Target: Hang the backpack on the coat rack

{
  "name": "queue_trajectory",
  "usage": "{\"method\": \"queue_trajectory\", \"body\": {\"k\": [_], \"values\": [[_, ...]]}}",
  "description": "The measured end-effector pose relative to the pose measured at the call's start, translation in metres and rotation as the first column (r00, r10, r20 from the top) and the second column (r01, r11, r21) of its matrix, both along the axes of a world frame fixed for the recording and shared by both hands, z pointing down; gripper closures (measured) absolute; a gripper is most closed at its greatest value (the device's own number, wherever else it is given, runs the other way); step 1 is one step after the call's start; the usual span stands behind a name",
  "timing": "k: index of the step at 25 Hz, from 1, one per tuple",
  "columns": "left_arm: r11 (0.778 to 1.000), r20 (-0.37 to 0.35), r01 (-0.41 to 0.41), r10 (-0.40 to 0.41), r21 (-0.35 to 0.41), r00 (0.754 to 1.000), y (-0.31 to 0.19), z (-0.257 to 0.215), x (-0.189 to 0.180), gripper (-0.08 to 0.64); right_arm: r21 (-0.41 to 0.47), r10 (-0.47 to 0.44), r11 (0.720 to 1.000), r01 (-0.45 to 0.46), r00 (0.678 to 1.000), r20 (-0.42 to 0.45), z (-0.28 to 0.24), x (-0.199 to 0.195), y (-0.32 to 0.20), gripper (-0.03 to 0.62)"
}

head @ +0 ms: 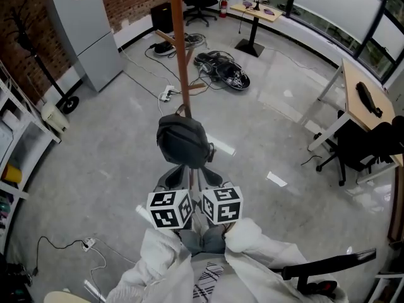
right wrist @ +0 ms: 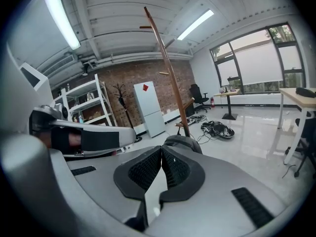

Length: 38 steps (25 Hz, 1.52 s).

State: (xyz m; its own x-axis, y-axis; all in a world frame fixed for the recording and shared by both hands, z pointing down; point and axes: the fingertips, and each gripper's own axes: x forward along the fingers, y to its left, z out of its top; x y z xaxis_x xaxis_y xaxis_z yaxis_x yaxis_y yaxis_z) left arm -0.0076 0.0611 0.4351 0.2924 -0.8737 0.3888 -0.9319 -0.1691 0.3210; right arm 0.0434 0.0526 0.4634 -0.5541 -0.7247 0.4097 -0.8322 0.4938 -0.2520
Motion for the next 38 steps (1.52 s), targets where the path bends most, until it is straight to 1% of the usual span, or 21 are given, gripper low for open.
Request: {"method": "queue_trajectory", "body": {"k": [4, 8, 13, 17, 22, 26, 38], "values": [[1.000, 0.010, 0.019, -0.019, 0.015, 1.000, 0.004, -0.007, -0.005, 0.558, 0.016, -0.013, 1.000, 0.013, 1.000, -0.001, -0.006, -0.005, 0.004, 0.580], [0.999, 0.026, 0.020, -0.021, 0.033, 0.999, 0.000, -0.014, -0.013, 0.558, 0.034, -0.014, 0.999, 0.014, 1.000, 0.003, -0.013, -0.016, -0.002, 0.580], [0.999, 0.039, 0.019, -0.020, 0.038, 0.999, -0.005, -0.019, -0.029, 0.558, 0.061, -0.020, 0.998, 0.019, 1.000, 0.008, -0.024, -0.037, -0.010, 0.580], [0.999, 0.043, 0.015, -0.017, 0.037, 0.999, -0.009, -0.019, -0.039, 0.558, 0.072, -0.007, 0.997, 0.006, 1.000, 0.017, -0.031, -0.045, -0.018, 0.580], [0.999, 0.033, 0.011, -0.012, 0.032, 0.999, -0.011, -0.014, -0.043, 0.558, 0.060, -0.017, 0.998, 0.017, 1.000, -0.010, -0.022, -0.047, -0.016, 0.580], [1.000, 0.030, 0.011, -0.012, 0.029, 0.999, -0.013, -0.013, -0.047, 0.558, 0.081, -0.041, 0.996, 0.045, 0.998, -0.053, -0.023, -0.050, -0.016, 0.580], [1.000, 0.032, 0.016, -0.016, 0.020, 0.999, -0.011, -0.009, -0.044, 0.558, 0.072, -0.041, 0.996, 0.046, 0.997, -0.065, -0.019, -0.043, -0.014, 0.581]]}}
